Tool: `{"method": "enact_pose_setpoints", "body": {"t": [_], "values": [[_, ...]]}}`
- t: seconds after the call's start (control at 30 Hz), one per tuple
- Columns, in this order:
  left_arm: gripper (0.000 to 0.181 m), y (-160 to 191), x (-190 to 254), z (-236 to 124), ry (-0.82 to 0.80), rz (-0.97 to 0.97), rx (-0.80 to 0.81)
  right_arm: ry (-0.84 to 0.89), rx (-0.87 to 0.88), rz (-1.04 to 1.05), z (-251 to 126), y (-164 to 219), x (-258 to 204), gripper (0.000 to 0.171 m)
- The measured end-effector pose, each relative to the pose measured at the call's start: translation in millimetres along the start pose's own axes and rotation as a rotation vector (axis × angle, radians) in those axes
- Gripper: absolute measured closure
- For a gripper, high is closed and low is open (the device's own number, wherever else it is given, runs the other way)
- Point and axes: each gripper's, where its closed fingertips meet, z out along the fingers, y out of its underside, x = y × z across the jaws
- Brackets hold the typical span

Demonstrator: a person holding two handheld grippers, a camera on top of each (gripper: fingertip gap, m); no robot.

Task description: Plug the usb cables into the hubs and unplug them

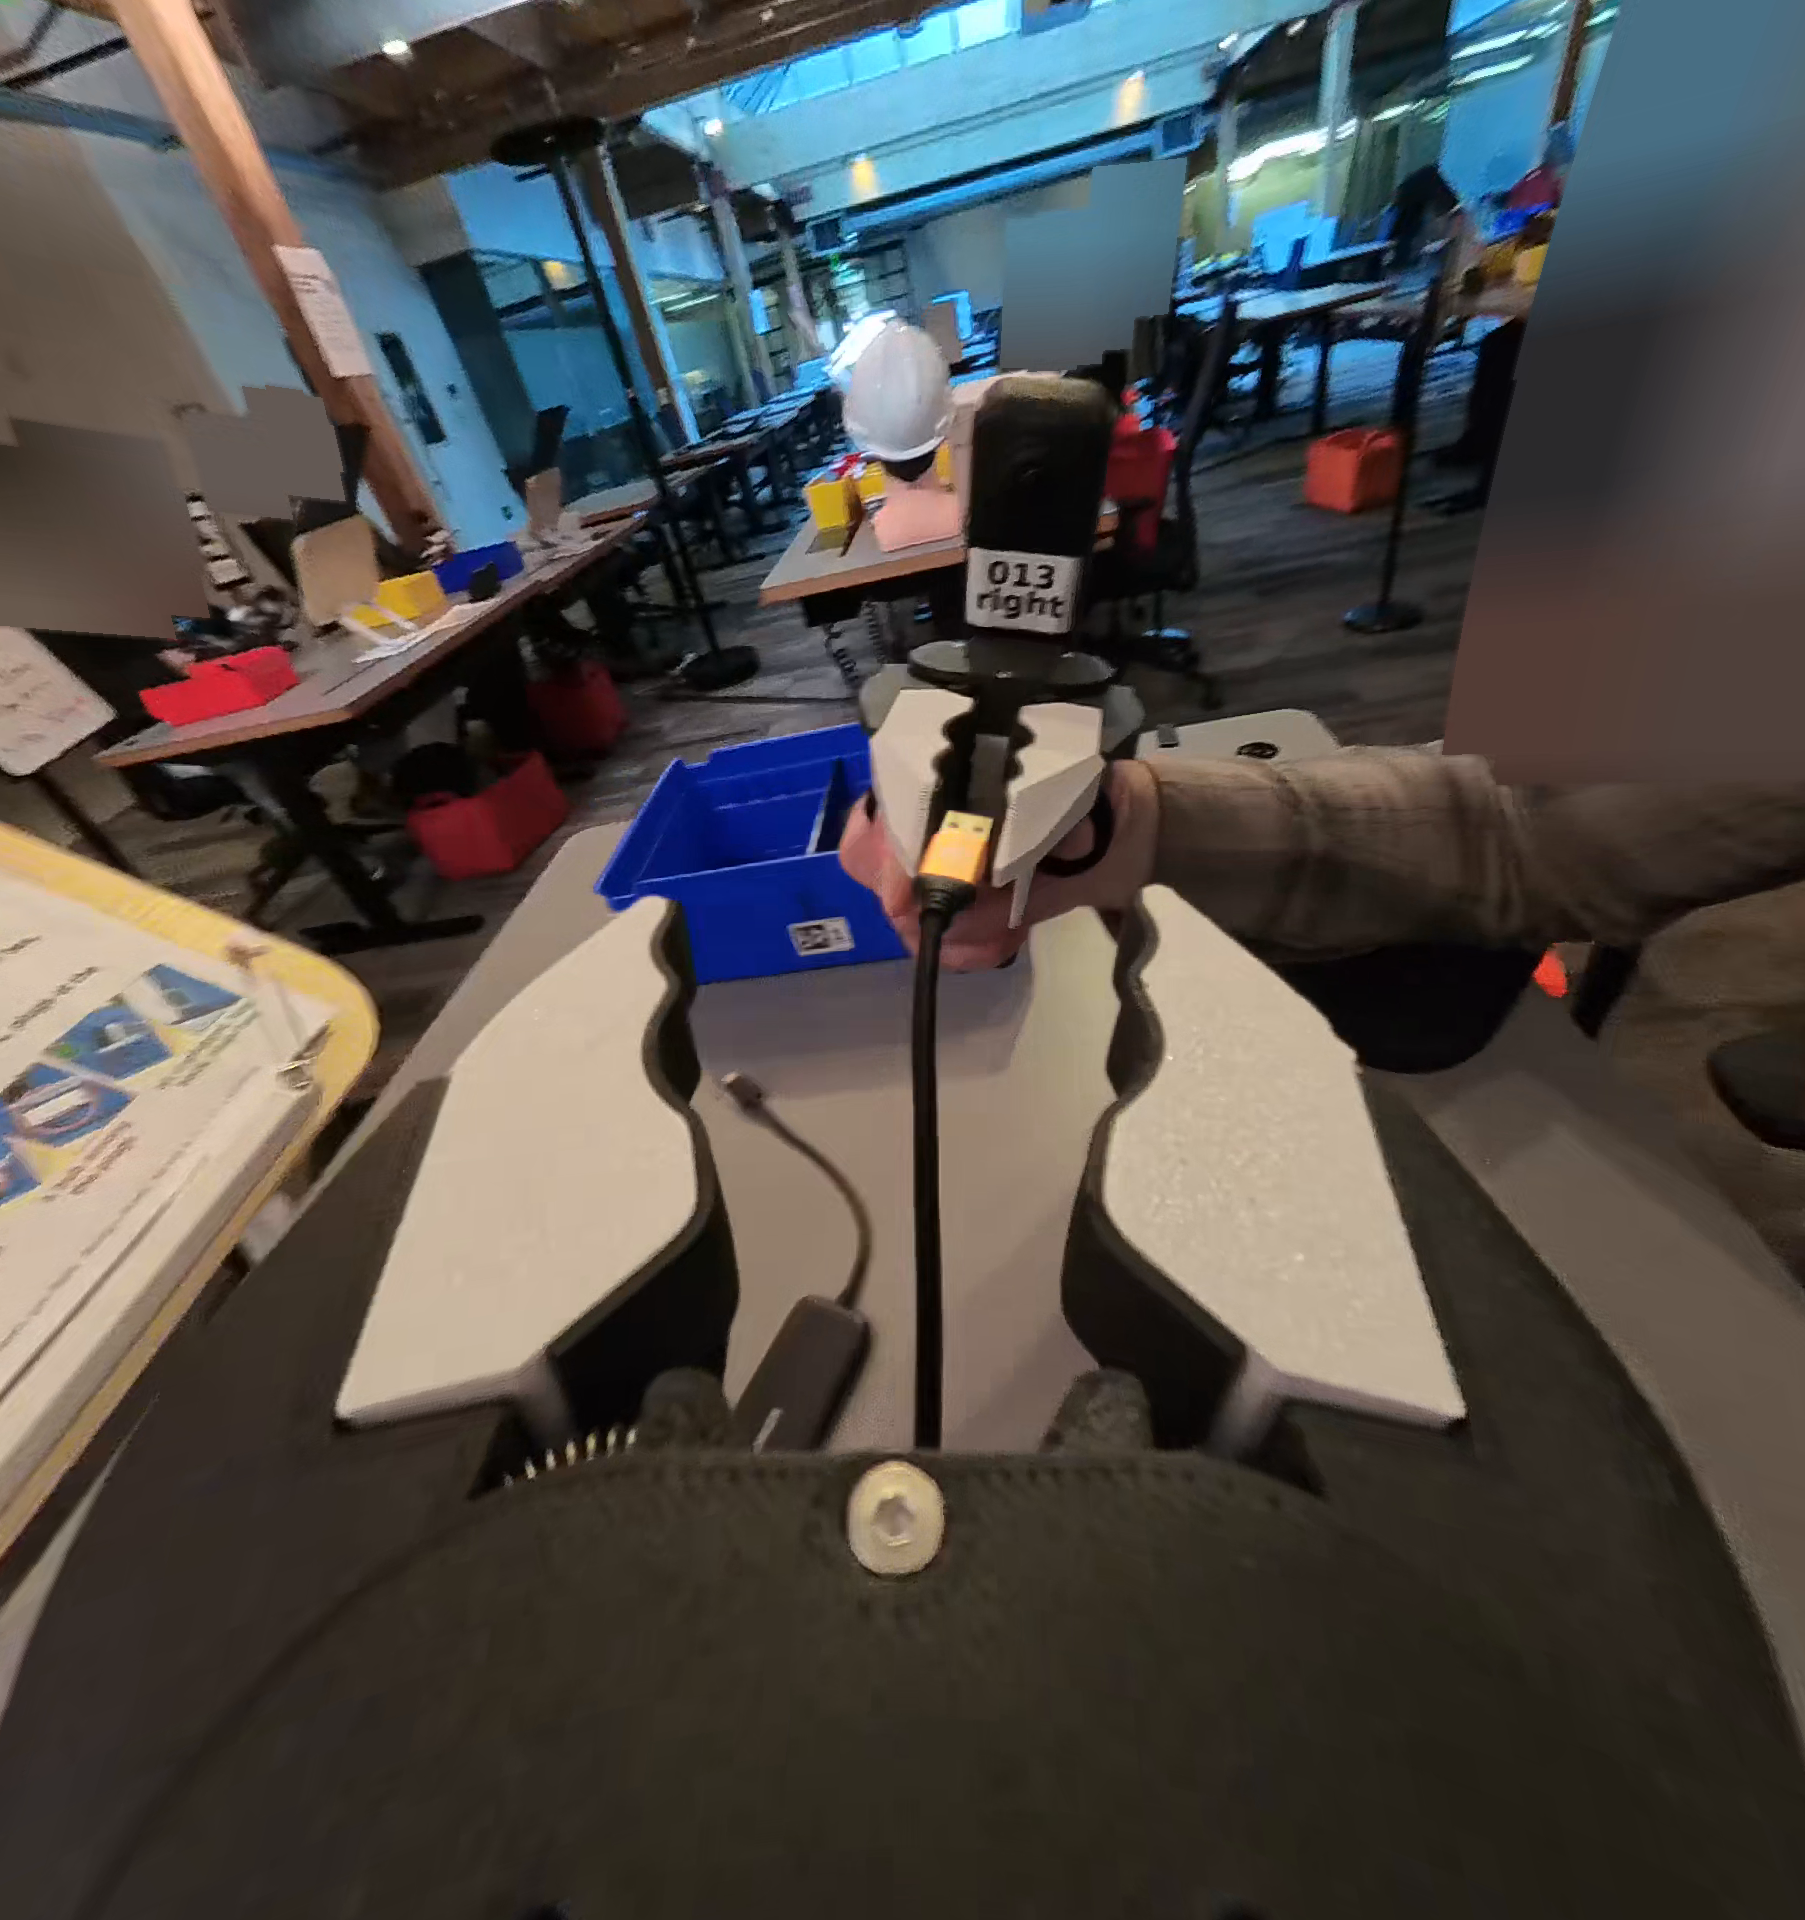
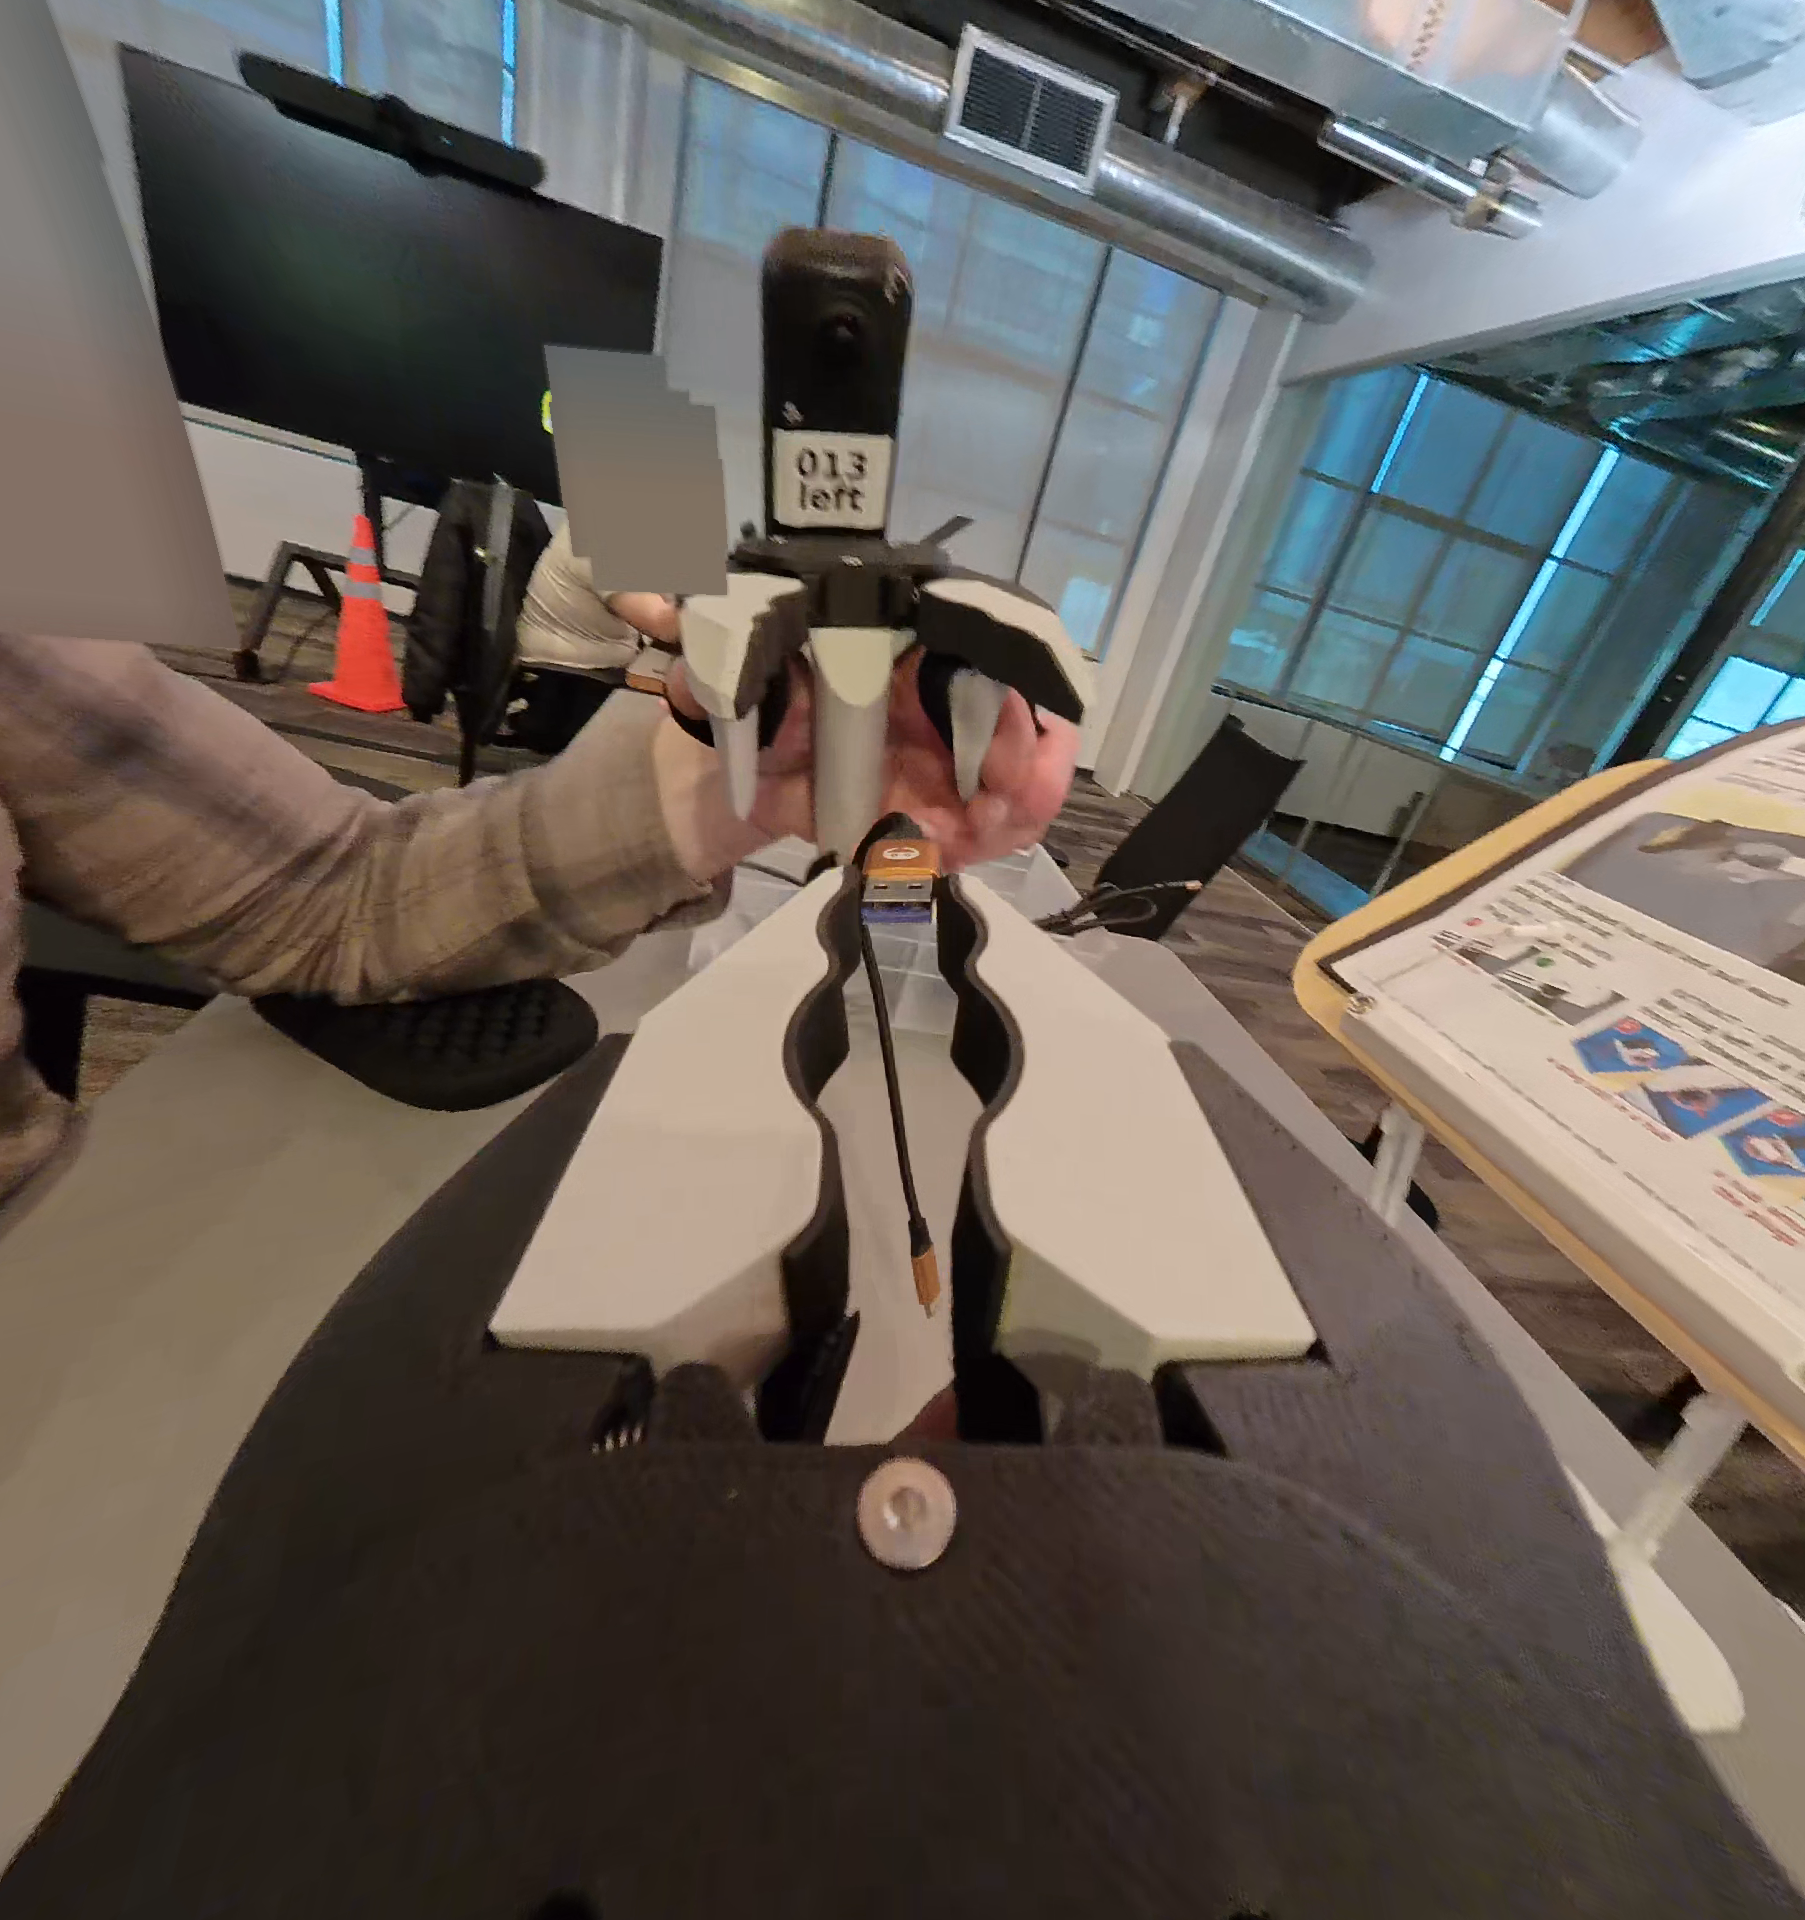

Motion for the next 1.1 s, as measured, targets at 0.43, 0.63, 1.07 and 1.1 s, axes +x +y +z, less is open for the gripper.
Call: {"method": "enact_pose_setpoints", "body": {"t": [0.43,0.63,1.07,1.1], "values": [[0.137,2,16,32,0.072,-0.034,0.195,-0.09,0.219,0.154,0,-16,-8,0.159],[0.153,-3,20,34,0.068,-0.046,0.237,-0.095,0.235,0.152,-2,-19,-9,0.159],[0.166,-5,24,37,0.061,-0.074,0.187,-0.112,0.207,0.125,-4,-18,-12,0.16],[0.166,-6,24,37,0.062,-0.079,0.184,-0.112,0.207,0.123,-4,-19,-12,0.16]]}}
